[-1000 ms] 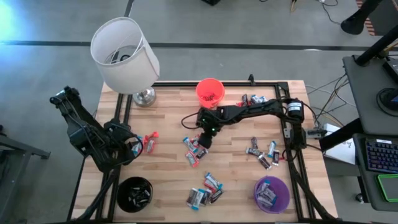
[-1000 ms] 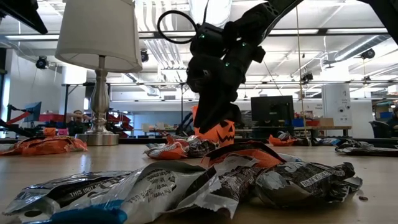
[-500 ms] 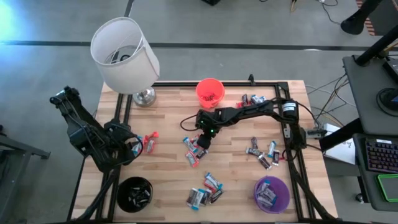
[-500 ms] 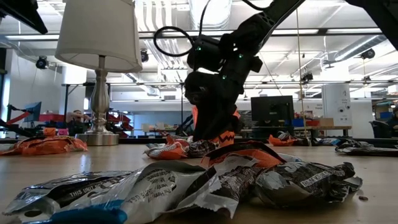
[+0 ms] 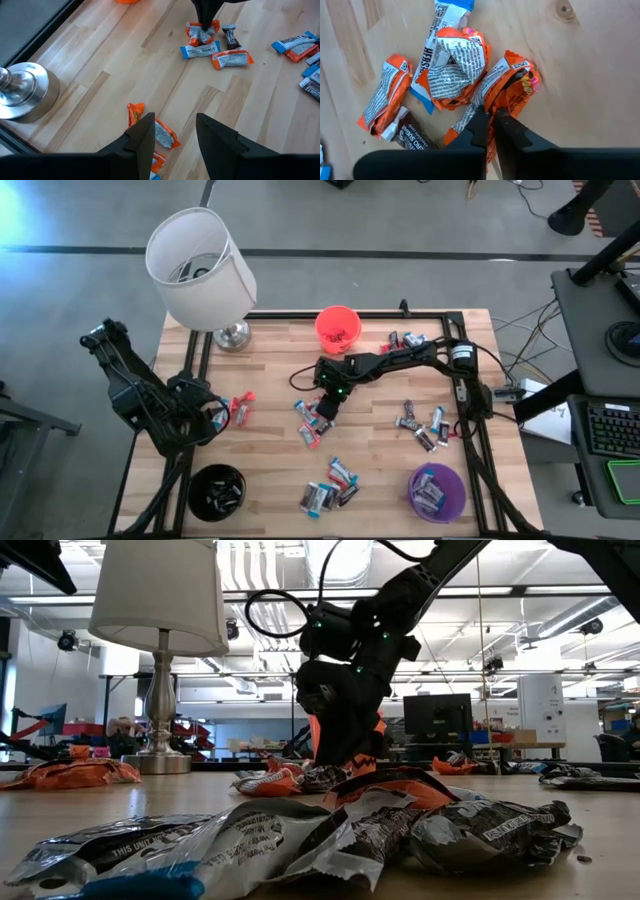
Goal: Organize candy in baskets
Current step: Put the orange chocolate into the orange bucket
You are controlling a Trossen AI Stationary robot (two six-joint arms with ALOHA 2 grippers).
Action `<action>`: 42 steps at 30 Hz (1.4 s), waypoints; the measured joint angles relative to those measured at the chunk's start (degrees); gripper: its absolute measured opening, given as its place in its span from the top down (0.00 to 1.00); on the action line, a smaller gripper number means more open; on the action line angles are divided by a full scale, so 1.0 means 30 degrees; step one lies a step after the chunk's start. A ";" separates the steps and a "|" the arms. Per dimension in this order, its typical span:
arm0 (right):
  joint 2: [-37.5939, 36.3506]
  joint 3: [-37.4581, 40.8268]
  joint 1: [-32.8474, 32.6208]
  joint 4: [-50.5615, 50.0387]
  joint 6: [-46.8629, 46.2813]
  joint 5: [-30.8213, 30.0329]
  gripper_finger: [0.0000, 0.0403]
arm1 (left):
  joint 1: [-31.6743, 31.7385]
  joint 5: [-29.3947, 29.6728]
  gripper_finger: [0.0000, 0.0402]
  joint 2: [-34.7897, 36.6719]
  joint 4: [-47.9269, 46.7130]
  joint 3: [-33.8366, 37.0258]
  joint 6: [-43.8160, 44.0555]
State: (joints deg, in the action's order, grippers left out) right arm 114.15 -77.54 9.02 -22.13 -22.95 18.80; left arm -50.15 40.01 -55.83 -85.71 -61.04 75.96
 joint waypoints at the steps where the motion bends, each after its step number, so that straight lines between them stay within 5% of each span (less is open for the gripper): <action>1: -0.0131 0.0000 0.0000 -0.0084 -0.0011 -0.0073 0.98 | 0.0007 0.0000 0.69 0.0000 0.0000 0.0000 0.0000; 15: -0.3877 -0.0582 0.0091 -0.2160 0.0127 -0.0488 0.98 | 0.0000 -0.0022 0.69 -0.0044 0.0278 0.0000 0.0000; 21: -0.5954 -0.0583 0.0645 -0.2257 0.0301 -0.2159 0.98 | 0.0002 -0.0029 0.69 -0.0044 0.0386 0.0000 -0.0007; 29: -0.8106 -0.0605 0.3023 -0.2255 0.1212 -0.4565 0.98 | 0.0000 -0.0007 0.69 -0.0143 0.0429 0.0000 0.0000; 42: -0.7359 -0.0605 0.7470 -0.2052 0.2392 -0.4272 0.98 | 0.0004 0.0000 0.69 -0.1121 0.0500 0.0000 0.1256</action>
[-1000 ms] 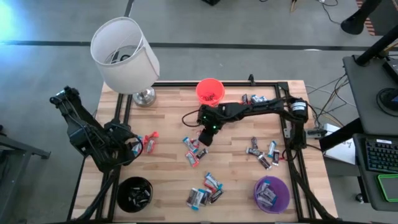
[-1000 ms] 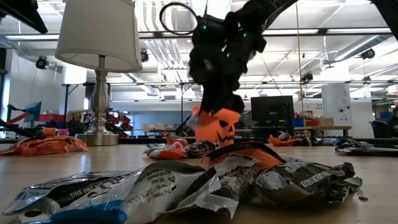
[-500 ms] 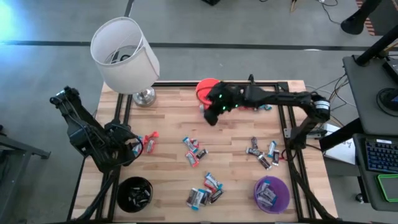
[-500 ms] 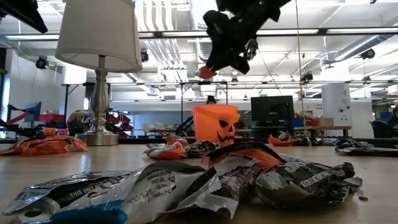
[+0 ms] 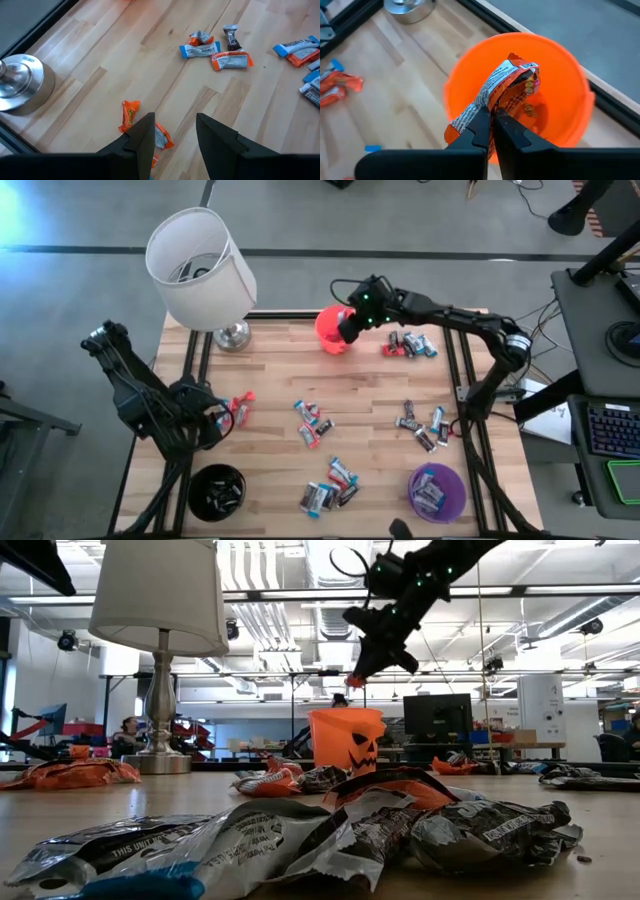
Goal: Organize candy in baskets
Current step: Put the orange chocolate into the orange bucket, then put the brown chocolate into the black bucket
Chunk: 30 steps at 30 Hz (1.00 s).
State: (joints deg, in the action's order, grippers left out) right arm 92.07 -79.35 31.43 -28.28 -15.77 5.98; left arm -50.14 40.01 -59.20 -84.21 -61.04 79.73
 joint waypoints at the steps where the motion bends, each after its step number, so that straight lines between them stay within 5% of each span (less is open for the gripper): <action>1: 0.0068 0.0000 0.0136 0.0010 0.0094 0.0149 0.98 | -0.0003 0.0000 0.69 -0.0030 0.0010 0.0000 0.0091; 9: 0.0613 0.0000 0.0471 0.0220 0.1102 0.0543 0.96 | 0.0003 0.0015 0.69 -0.0117 0.0078 0.0000 0.0308; 19: 0.0626 -0.0024 0.0508 0.0309 0.1253 0.0493 0.78 | 0.0003 0.0022 0.69 -0.0117 0.0305 0.0000 0.0675; 30: -0.0488 -0.2576 0.0537 -0.5394 0.2026 0.0403 0.71 | 0.0003 0.0022 0.69 -0.0117 0.0382 0.0000 0.0675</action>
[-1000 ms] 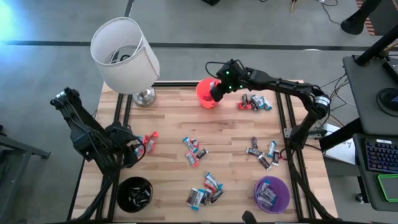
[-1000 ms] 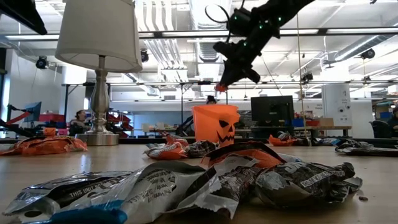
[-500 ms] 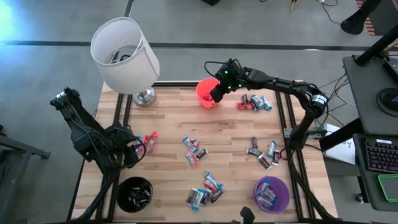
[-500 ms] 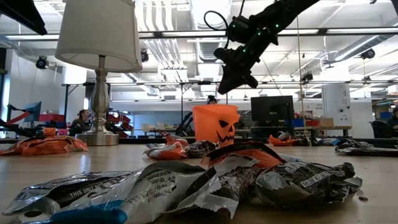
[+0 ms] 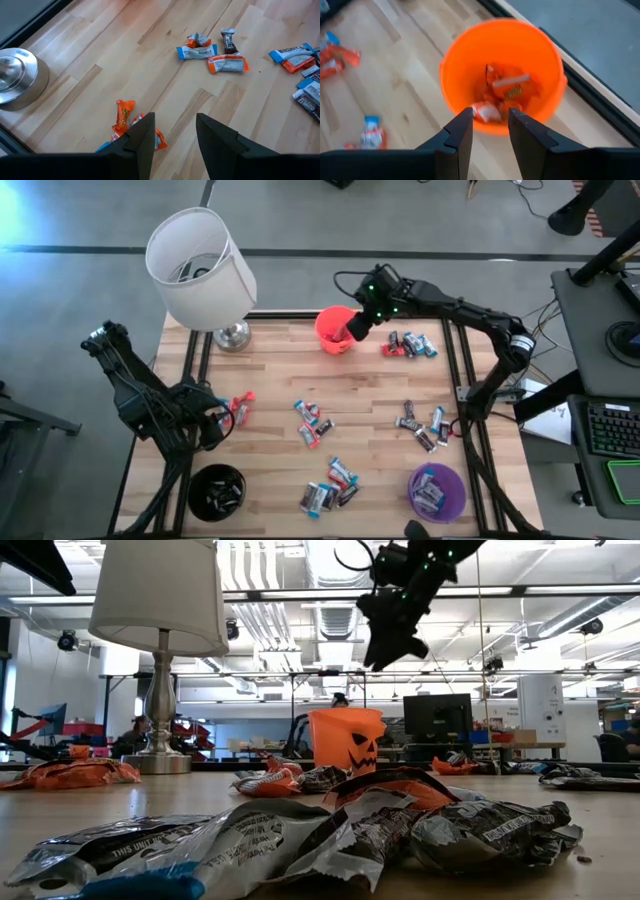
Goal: Organize candy in baskets
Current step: Put the brown chocolate into the black bucket
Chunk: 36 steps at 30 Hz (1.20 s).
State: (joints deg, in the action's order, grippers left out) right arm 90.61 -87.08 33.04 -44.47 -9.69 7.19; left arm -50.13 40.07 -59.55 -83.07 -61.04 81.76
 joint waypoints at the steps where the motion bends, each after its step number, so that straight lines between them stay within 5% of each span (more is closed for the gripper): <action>1: -0.0068 -0.0180 0.0000 -0.0566 0.0145 -0.0191 0.71 | 0.0000 0.0006 0.69 0.0000 -0.0006 0.0000 0.0000; 12: -0.0091 -0.0354 0.1361 -0.6448 -0.0762 -0.3430 0.71 | -0.0004 -0.0007 0.69 0.0000 -0.0011 0.0000 0.0000; 25: -0.0087 0.0013 0.4209 -1.1775 0.0802 -0.3458 0.72 | -0.0003 -0.0022 0.69 0.0000 -0.0029 0.0000 -0.0073; 36: -0.0072 0.3083 0.5281 -1.1361 0.1443 -0.3426 0.72 | -0.0007 -0.0029 0.69 0.0000 -0.0015 0.0000 -0.0073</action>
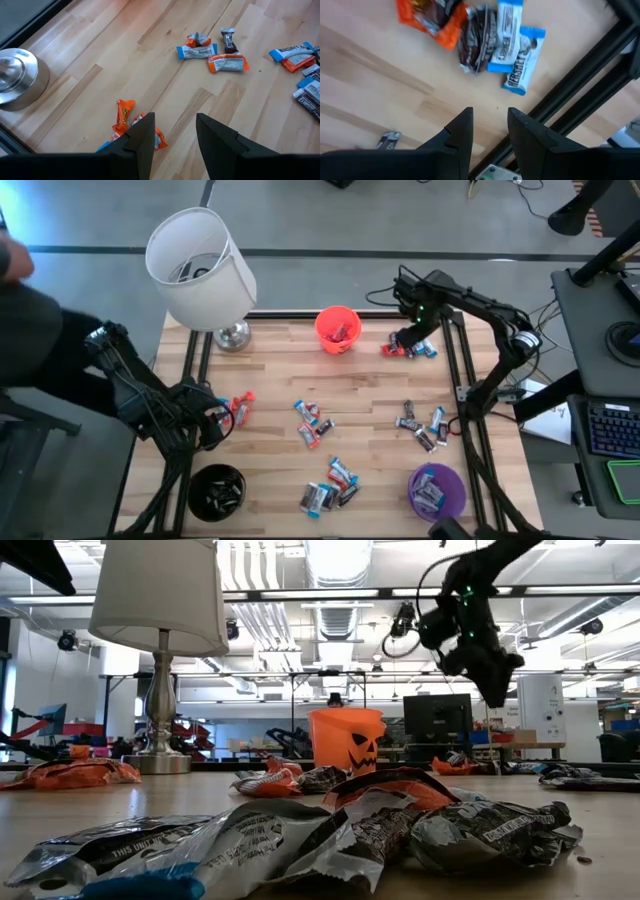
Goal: Organize candy in baskets
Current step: Put the brown chocolate into the black bucket
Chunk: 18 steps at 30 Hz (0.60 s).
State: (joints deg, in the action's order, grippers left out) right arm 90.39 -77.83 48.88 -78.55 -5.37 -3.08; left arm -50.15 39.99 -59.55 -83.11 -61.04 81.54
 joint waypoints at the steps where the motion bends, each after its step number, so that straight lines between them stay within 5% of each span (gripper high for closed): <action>1: 0.0000 0.0319 0.0128 0.0121 0.0000 -0.0003 0.72 | 0.0007 0.0000 0.69 0.0000 0.0000 0.0000 0.0000; 18: -0.0100 0.3878 0.2090 0.3013 0.0138 -0.0011 0.71 | 0.0004 -0.0066 0.69 0.0000 0.0028 0.0000 0.0162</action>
State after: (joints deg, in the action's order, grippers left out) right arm 90.09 -66.20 55.15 -69.51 -4.95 -3.11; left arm -50.14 39.79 -59.55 -83.03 -61.04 82.02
